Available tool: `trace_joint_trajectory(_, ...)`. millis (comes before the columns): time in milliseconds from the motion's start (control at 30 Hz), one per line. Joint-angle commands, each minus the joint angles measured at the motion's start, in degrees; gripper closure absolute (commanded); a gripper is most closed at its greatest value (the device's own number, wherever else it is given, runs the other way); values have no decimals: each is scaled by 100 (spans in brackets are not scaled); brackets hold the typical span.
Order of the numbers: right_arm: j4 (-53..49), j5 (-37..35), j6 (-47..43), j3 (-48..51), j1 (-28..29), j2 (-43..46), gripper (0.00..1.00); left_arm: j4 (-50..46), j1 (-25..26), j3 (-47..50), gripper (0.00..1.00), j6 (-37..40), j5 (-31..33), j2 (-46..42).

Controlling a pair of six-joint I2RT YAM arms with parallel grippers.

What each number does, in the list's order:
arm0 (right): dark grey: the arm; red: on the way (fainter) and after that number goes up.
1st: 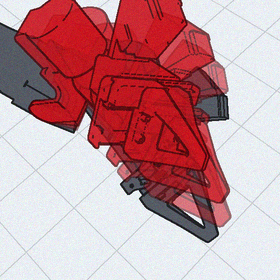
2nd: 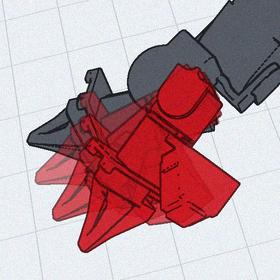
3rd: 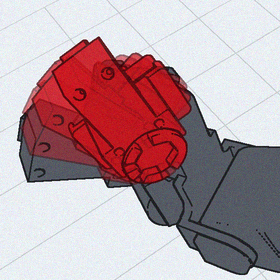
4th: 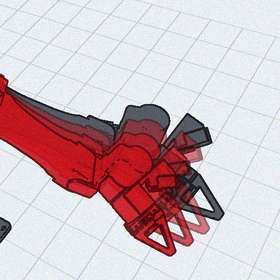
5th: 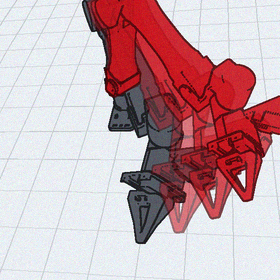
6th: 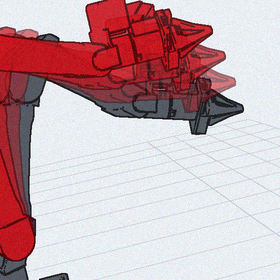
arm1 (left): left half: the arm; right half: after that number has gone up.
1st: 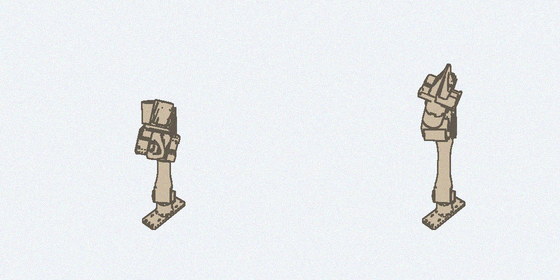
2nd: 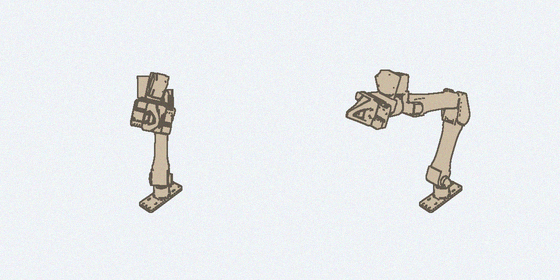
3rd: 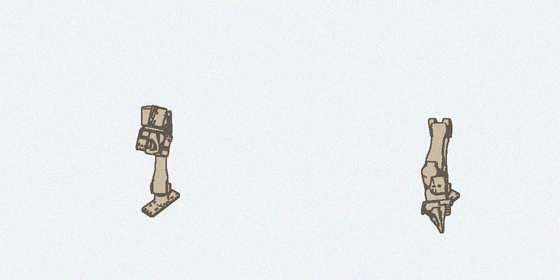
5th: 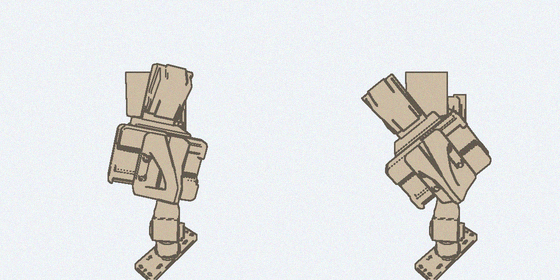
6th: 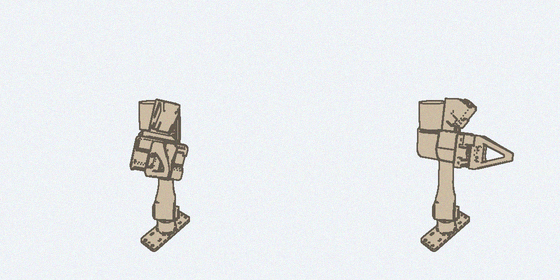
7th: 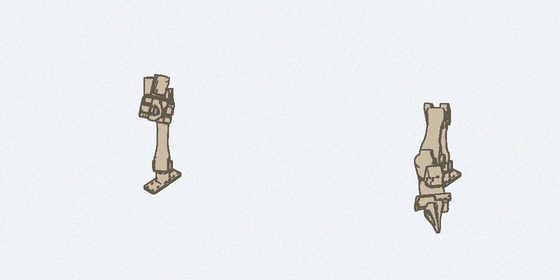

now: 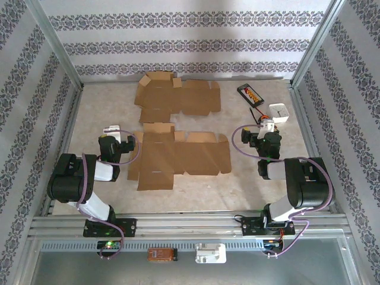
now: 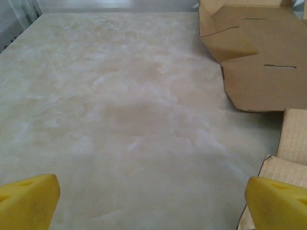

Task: Fold the paper box

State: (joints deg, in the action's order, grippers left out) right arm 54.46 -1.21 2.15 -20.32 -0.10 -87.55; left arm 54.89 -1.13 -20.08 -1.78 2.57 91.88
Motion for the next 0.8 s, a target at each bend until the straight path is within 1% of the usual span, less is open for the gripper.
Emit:
trace_joint_trajectory(0,32,-86,-29,-104,98,-11,2,106,51,-128,1,28,-173,-58)
trace_joint_trajectory(367,30,-63,-12,-107,80,-8,2,122,45,-115,1,20,-160,-65)
trace_joint_trajectory(533,-142,185,-21,-169,32,94,2,524,51,95,1,-117,188,-59)
trace_joint_trajectory(567,-248,176,-5,-163,28,254,2,550,43,115,1,-108,167,-64)
trace_joint_trajectory(667,-1116,63,67,-252,36,1005,2,771,43,243,1,-135,280,-104)
trace_joint_trajectory(733,-1953,20,327,-383,45,1622,2,774,42,327,1,-184,402,-335)
trace_joint_trajectory(767,-2289,2,640,-447,45,1868,2,538,42,323,1,-191,437,-579)
